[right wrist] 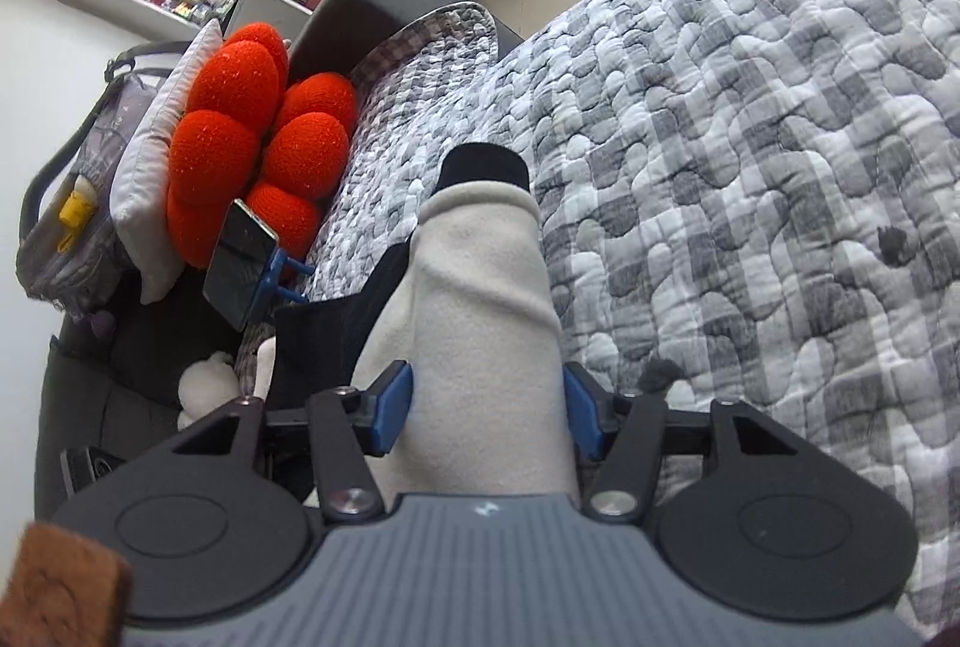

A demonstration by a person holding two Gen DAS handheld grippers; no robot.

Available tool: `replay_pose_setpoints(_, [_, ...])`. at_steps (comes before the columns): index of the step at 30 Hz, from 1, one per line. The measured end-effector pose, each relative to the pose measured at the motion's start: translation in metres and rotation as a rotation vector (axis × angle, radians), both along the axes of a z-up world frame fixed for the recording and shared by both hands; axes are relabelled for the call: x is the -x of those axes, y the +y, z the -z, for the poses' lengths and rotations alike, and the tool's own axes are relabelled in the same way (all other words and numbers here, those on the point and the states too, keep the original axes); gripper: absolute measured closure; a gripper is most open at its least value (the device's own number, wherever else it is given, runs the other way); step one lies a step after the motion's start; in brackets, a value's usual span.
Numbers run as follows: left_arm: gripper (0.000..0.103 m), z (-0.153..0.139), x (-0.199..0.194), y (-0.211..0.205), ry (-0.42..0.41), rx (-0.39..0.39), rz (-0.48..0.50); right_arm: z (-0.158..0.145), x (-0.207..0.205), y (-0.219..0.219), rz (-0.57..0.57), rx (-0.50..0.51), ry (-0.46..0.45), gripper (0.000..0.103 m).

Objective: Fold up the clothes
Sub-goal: 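Carry the lifted garment bundle with both grippers toward the sofa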

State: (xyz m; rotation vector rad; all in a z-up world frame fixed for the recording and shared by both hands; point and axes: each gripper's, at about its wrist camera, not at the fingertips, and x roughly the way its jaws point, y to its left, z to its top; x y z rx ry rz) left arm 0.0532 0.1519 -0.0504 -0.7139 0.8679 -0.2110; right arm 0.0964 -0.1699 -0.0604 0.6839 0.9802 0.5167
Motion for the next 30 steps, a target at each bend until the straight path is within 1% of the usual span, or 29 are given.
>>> replay_pose_setpoints(3, [0.055, -0.002, 0.0, -0.002, -0.009, -0.018, 0.004, -0.003, 0.001, 0.009, -0.01, 0.048, -0.039, 0.048])
replay_pose_setpoints(8, [0.059, -0.008, 0.001, -0.008, -0.033, -0.067, 0.011, -0.012, 0.007, 0.015, -0.01, 0.092, -0.101, 0.06])
replay_pose_setpoints(14, [0.061, -0.018, 0.003, -0.019, -0.065, -0.174, 0.016, -0.022, 0.012, 0.026, -0.01, 0.148, -0.158, 0.062])
replay_pose_setpoints(17, [0.062, -0.02, 0.005, -0.022, -0.076, -0.21, 0.015, -0.029, 0.015, 0.033, -0.02, 0.185, -0.202, 0.062])
replay_pose_setpoints(30, [0.062, -0.037, 0.012, -0.041, -0.127, -0.378, 0.015, -0.036, 0.021, 0.045, -0.027, 0.252, -0.263, 0.062])
